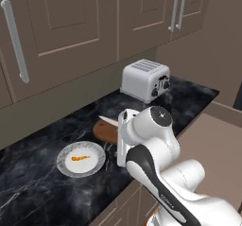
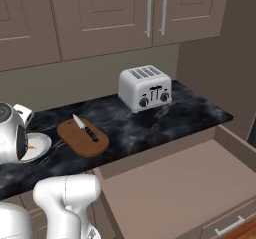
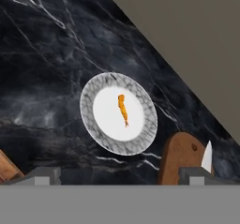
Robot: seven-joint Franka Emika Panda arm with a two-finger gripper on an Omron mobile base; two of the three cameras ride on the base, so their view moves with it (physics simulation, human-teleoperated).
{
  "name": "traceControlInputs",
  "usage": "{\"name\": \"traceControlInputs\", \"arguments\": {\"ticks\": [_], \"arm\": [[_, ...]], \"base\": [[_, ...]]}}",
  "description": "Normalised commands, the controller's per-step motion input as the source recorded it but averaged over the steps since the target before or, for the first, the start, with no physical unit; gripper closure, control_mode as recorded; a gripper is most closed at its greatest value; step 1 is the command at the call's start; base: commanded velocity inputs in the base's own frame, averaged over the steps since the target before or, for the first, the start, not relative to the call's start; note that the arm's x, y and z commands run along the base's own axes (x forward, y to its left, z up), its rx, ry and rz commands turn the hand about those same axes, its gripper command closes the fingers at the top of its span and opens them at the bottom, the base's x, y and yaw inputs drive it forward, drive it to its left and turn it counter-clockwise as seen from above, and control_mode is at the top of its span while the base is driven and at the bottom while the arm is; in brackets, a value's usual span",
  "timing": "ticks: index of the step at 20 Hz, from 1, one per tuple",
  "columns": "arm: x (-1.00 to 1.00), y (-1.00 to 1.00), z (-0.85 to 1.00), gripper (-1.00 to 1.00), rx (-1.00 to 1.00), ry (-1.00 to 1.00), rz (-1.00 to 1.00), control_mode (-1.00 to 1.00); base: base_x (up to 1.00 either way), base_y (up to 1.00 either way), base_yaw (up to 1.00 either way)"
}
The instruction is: Pick up the knife from the drawer and place it on the cutting board. Then place the meat from the plate to the cutting board.
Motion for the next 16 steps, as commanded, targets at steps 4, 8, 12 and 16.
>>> {"name": "traceControlInputs", "arguments": {"ticks": [4, 8, 12, 16], "arm": [[0.00, 0.00, 0.00, -1.00, 0.00, 0.00, 0.00, 1.00], [0.00, 0.00, 0.00, -1.00, 0.00, 0.00, 0.00, 1.00], [0.81, 0.39, 0.00, -1.00, -0.04, 0.30, -0.08, -1.00], [0.66, 0.48, 0.00, -1.00, 0.00, 0.24, -0.15, -1.00]], "base": [[0.77, 0.12, -0.01], [0.92, 0.26, -0.05], [0.00, 0.00, 0.00], [0.00, 0.00, 0.00]]}}
